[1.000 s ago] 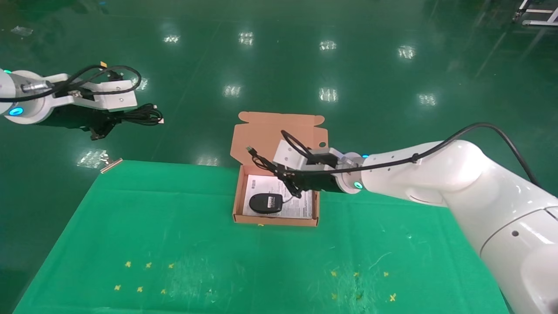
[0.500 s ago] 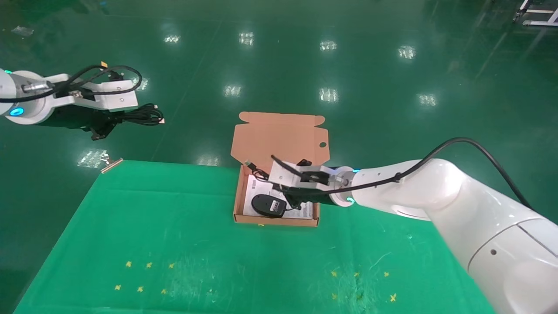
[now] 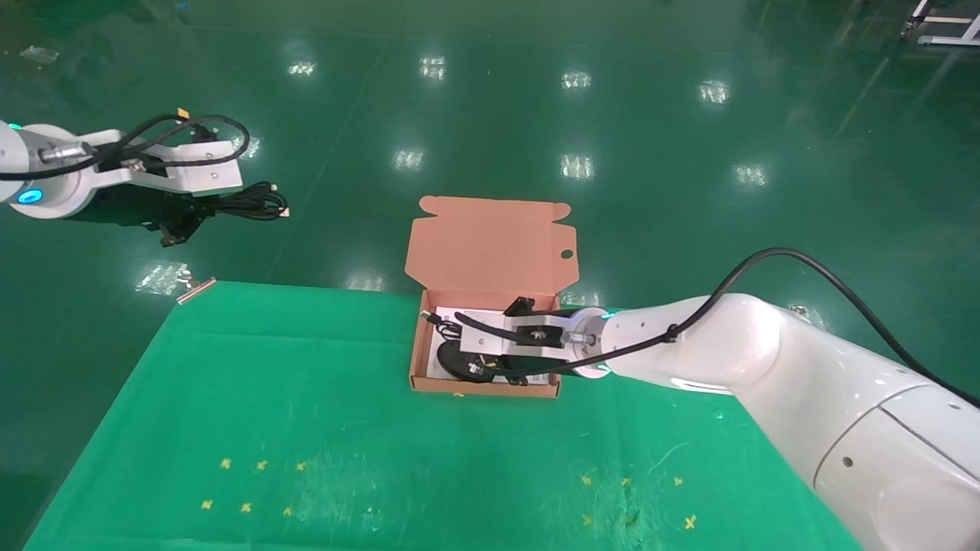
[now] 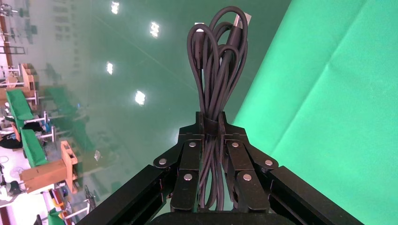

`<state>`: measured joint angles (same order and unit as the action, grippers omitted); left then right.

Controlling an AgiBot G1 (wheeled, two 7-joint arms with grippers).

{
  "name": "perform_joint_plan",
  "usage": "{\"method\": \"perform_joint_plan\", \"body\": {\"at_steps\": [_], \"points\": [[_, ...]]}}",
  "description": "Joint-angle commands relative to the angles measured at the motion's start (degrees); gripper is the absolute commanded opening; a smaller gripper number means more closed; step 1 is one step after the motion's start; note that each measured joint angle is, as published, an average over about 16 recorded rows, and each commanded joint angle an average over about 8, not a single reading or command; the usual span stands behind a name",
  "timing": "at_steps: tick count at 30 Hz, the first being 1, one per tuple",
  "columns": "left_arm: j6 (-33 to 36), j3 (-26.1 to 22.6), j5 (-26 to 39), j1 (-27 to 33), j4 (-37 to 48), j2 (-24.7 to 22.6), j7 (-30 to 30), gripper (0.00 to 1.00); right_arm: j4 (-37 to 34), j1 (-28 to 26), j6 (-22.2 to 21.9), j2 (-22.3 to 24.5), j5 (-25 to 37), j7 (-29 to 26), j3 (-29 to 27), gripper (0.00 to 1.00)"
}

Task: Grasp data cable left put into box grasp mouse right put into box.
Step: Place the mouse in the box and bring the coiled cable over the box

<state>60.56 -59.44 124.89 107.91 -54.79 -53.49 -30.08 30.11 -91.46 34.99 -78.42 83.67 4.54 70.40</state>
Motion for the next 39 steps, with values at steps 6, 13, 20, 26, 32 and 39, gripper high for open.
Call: {"method": "perform_joint_plan", "body": {"at_steps": [6, 13, 20, 26, 32, 39], "points": [[0.0, 0.0, 0.0, -0.01, -0.01, 0.01, 0.0, 0.0, 1.3, -0.01, -0.38, 0.81, -0.47, -0.42, 1.03, 1.0], [-0.29, 0.1, -0.54, -0.39, -0.12, -0.25, 0.13, 0.0, 3.57, -0.26, -0.82, 1.84, -0.24, -2.23, 1.92, 1.0], [-2.63, 0.73, -3.57, -2.37, -0.47, -1.68, 1.74, 0.0, 5.25, -1.24, -0.95, 3.71, -0.63, -3.69, 1.68, 1.0], [-7.35, 1.59, -8.76, -6.11, 0.74, -4.7, 6.34, 0.0, 8.45, -2.5, -1.24, 8.93, -1.21, -5.44, 0.66, 1.0], [-13.17, 2.46, -14.27, -10.43, 5.9, -9.8, 12.81, 0.0, 12.96, -3.78, -1.75, 15.8, 0.38, -8.85, 0.81, 1.0], [-18.87, 3.16, -19.17, -13.95, 14.24, -17.2, 22.13, 0.0, 19.97, -5.23, -2.17, 23.79, 3.95, -14.94, 1.83, 1.0]]}}
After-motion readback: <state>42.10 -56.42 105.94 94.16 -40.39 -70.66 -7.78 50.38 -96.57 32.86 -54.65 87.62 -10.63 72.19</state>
